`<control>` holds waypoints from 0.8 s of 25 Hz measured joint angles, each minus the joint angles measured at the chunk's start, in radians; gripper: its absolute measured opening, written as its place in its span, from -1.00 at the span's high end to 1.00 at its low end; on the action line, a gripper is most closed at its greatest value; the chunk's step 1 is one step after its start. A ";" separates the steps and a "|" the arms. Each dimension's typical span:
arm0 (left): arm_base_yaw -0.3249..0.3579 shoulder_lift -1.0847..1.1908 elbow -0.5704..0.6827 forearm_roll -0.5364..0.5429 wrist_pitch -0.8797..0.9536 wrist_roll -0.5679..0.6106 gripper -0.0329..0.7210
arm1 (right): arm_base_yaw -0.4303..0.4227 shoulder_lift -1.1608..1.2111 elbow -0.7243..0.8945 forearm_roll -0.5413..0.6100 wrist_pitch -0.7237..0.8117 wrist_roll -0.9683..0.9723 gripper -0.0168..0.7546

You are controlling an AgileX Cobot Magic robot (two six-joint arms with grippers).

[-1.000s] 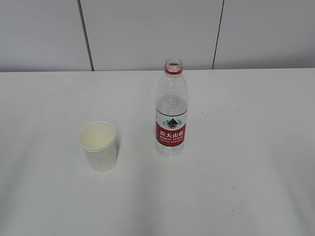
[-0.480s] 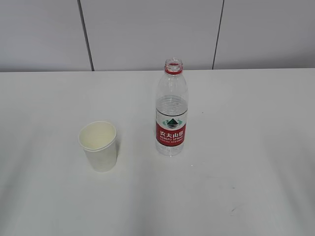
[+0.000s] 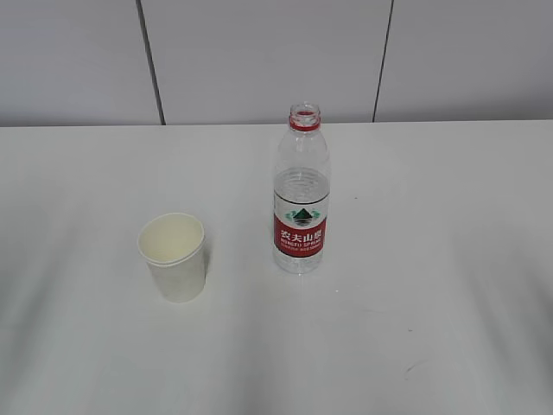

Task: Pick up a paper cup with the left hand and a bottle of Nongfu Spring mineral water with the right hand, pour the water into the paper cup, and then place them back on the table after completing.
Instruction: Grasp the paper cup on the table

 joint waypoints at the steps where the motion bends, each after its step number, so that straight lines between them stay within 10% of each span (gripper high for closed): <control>1: 0.000 0.031 0.002 0.000 -0.023 0.000 -0.55 | 0.000 0.024 0.000 -0.010 -0.017 0.000 -0.57; 20: -0.018 0.385 0.099 -0.003 -0.491 0.000 -0.55 | 0.000 0.267 0.000 -0.041 -0.233 0.000 -0.56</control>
